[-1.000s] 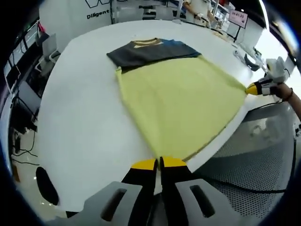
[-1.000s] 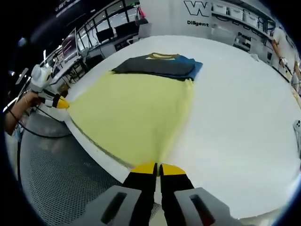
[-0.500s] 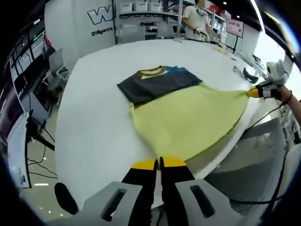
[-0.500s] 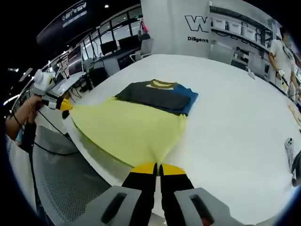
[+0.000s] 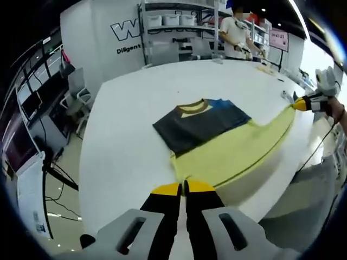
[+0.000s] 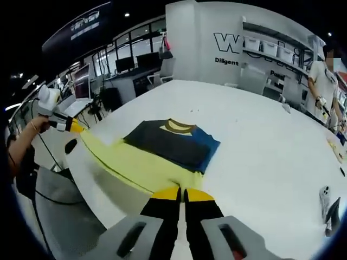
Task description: Fold the garment on the visible template until the final outline fits inside the template.
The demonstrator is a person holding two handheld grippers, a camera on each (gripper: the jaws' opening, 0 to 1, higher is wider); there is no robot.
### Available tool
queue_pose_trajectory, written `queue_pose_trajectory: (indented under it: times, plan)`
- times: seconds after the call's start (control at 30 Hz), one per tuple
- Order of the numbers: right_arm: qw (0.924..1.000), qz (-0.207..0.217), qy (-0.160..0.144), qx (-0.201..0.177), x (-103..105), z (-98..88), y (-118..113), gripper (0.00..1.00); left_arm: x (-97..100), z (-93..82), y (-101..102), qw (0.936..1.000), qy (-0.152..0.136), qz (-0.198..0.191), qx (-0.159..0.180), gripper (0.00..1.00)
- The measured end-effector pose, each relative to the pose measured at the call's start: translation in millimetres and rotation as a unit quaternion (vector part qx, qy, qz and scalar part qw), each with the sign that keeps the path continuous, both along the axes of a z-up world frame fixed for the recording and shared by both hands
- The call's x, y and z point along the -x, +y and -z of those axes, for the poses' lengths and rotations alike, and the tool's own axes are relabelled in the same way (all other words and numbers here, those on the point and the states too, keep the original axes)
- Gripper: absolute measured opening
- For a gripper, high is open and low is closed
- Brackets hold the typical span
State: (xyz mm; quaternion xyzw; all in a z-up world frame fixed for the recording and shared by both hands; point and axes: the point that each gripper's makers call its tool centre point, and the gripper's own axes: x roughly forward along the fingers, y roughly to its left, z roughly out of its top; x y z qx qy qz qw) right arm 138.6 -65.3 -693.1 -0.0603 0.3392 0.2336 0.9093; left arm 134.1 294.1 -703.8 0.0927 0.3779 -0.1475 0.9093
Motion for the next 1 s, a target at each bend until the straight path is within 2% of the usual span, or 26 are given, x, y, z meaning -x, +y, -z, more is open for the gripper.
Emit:
queue_pose_trajectory:
  times: [0.17,0.27,0.43,0.73,1.0]
  plan:
    - [0.9998,0.013,-0.015,0.002,-25.1,-3.3,-0.2,0.0,-29.2,-8.4,-1.2,0.9995,-0.028,-0.001,-0.013,0.07]
    - [0.9993,0.011,-0.028,0.02,-41.1,-1.2,-2.1,0.0,-43.3,-11.4,-2.5,0.999,-0.04,-0.003,-0.018,0.07]
    - [0.999,0.013,-0.034,0.027,-61.6,0.6,-4.1,0.0,-69.5,-8.5,-3.8,0.9983,-0.048,-0.003,-0.033,0.07]
    - [0.9989,0.007,-0.044,0.015,-89.2,2.2,1.9,0.0,-98.4,-1.0,5.5,0.9975,-0.049,-0.034,-0.039,0.07]
    - [0.9989,0.018,-0.042,0.014,-113.3,12.3,-4.1,0.0,-135.4,0.9,0.4,0.9959,-0.071,-0.022,-0.051,0.07]
